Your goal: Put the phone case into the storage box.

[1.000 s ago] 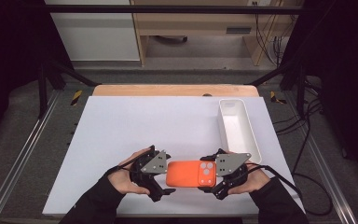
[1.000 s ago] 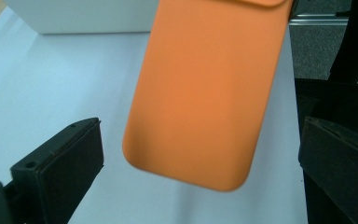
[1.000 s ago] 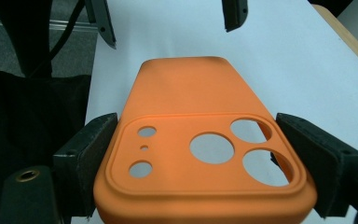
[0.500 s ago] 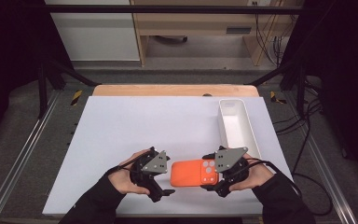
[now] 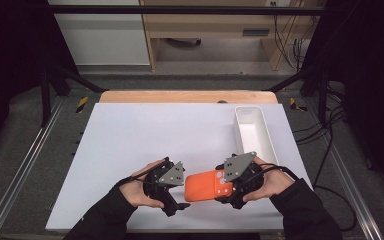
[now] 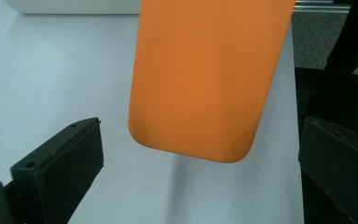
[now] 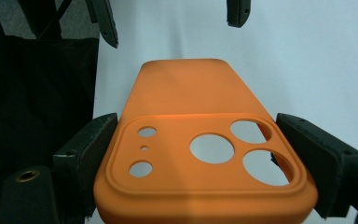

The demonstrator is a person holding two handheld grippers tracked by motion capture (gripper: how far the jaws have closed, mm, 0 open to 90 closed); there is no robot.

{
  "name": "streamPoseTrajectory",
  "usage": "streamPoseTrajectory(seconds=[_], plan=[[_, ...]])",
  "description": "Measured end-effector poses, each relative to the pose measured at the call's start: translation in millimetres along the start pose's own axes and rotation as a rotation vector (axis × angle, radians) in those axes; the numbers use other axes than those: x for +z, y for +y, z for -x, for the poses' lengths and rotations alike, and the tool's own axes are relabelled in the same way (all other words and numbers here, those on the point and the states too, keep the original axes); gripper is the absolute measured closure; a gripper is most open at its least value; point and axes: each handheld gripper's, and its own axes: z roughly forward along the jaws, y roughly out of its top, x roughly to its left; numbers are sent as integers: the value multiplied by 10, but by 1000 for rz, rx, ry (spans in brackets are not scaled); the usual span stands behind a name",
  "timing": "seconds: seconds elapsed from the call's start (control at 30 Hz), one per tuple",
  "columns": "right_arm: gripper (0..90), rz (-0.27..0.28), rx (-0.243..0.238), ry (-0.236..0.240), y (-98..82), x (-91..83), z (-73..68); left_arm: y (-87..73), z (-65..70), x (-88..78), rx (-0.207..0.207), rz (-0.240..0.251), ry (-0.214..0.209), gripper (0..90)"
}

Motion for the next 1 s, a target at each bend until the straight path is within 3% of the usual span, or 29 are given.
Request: streamPoseTrajectory(seconds=[0.43, 0.6, 1.0], plan=[[163, -67, -6, 23, 136, -16, 28, 59, 1, 87, 22, -39, -22, 0], [164, -91, -5, 39, 192, -10, 39, 83, 0, 129, 46, -78, -24, 0], [163, -147, -2, 64, 296, 34, 54, 158, 20, 244, 60, -138, -53, 0]])
